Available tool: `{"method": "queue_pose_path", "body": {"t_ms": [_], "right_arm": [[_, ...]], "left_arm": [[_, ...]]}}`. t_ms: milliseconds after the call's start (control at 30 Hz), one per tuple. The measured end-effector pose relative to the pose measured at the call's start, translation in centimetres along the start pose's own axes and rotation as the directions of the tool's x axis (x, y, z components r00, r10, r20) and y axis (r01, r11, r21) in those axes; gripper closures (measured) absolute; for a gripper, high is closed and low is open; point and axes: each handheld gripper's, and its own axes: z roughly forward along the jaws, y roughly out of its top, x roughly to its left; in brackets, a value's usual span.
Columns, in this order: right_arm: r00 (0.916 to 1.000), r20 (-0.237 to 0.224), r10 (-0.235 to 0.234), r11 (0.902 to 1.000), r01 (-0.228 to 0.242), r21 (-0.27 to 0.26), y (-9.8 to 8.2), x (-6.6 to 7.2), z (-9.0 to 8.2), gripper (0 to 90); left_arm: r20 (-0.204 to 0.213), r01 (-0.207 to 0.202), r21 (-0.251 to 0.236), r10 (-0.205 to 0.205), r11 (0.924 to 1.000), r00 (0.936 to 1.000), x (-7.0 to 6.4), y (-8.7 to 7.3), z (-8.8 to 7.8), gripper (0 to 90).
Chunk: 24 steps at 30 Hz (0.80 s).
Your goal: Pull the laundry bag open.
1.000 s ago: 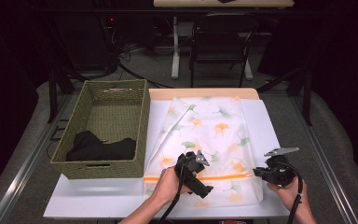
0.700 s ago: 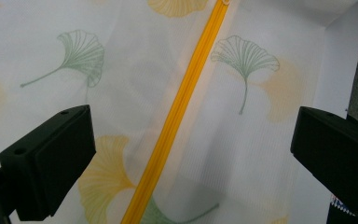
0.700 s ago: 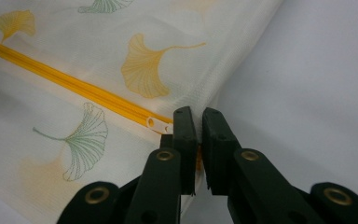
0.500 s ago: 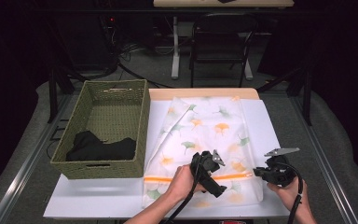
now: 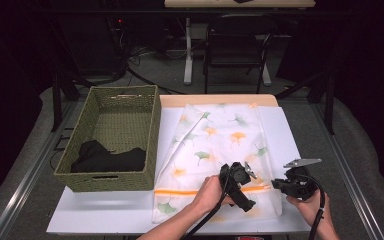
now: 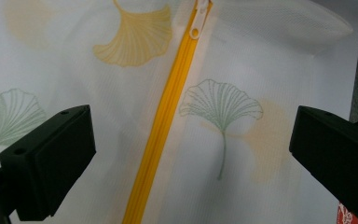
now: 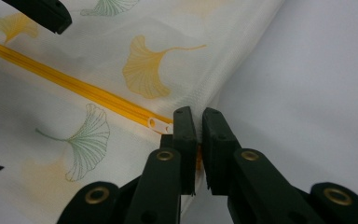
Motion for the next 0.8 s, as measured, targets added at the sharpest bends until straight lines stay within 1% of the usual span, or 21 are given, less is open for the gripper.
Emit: {"method": "queue_pose_path", "body": {"t_ms": [67, 167, 200, 233, 333, 400, 433, 467, 533, 600, 633, 700, 733, 800], "right_arm": [[1.0, 0.001, -0.002, 1.0, 0.002, -0.002, 0.0, 0.0, 0.0, 85.2], [1.0, 0.002, -0.007, 0.9999, 0.007, -0.009, 0.0, 0.1, -0.1, 85.2], [1.0, 0.004, -0.006, 1.0, 0.006, -0.008, 0.0, 0.1, -0.1, 85.2], [1.0, 0.004, -0.006, 1.0, 0.006, -0.008, 0.0, 0.1, -0.1, 85.2], [1.0, -0.001, -0.007, 0.9999, 0.007, -0.01, 0.0, 0.1, -0.1, 85.2], [1.0, -0.002, -0.006, 0.9999, 0.006, -0.011, 0.0, 0.1, -0.1, 85.2], [1.0, -0.002, -0.005, 0.9999, 0.005, -0.013, 0.0, 0.1, -0.1, 85.2], [1.0, -0.002, -0.005, 0.9999, 0.005, -0.013, 0.0, 0.1, -0.1, 85.2], [1.0, -0.003, -0.008, 0.9998, 0.008, -0.017, 0.0, 0.2, -0.2, 85.2], [1.0, -0.005, -0.008, 0.9998, 0.008, -0.021, 0.0, 0.2, -0.2, 85.2], [1.0, -0.004, -0.009, 0.9997, 0.009, -0.022, 0.0, 0.2, -0.2, 85.2], [1.0, -0.002, -0.009, 0.9997, 0.009, -0.024, 0.0, 0.3, -0.3, 85.2], [0.9999, -0.003, -0.011, 0.9996, 0.011, -0.026, 0.0, 0.3, -0.3, 85.2], [0.9999, -0.005, -0.011, 0.9994, 0.011, -0.033, 0.1, 0.4, -0.4, 85.2]], "left_arm": [[0.009, -0.007, 0.009, 0.007, 0.9999, 0.9999, -0.1, 0.3, 0.3, 0.2], [0.013, -0.01, 0.005, 0.01, 0.9999, 0.9999, -0.1, 0.8, 0.7, 0.3], [0.023, 0.001, 0.003, -0.001, 1.0, 0.9997, -0.2, 0.9, 0.8, 0.2], [0.023, 0.001, 0.003, -0.001, 1.0, 0.9997, -0.2, 0.9, 0.8, 0.2], [0.024, -0.018, 0.01, 0.018, 0.9998, 0.9996, -0.2, 1.3, 1.3, 0.3], [0.03, -0.01, 0.004, 0.01, 0.9999, 0.9995, -0.3, 1.3, 1.5, 0.7], [0.036, -0.019, -0.004, 0.019, 0.9998, 0.9992, -0.3, 1.5, 1.7, 2.0], [0.036, -0.019, -0.004, 0.019, 0.9998, 0.9992, -0.3, 1.5, 1.7, 4.5], [0.04, -0.029, -0.02, 0.03, 0.9994, 0.9988, -0.3, 1.6, 1.9, 12.0], [0.054, -0.024, -0.024, 0.025, 0.9994, 0.9982, -0.3, 1.8, 2.1, 15.8], [0.047, -0.024, -0.026, 0.025, 0.9994, 0.9986, -0.4, 1.8, 2.1, 17.9], [0.05, -0.029, -0.032, 0.03, 0.9991, 0.9983, -0.4, 2.0, 2.2, 23.4], [0.044, -0.037, -0.029, 0.038, 0.9989, 0.9983, -0.4, 2.1, 2.2, 26.5], [0.047, -0.039, -0.032, 0.041, 0.9987, 0.9981, -0.5, 2.2, 2.3, 30.8]]}}
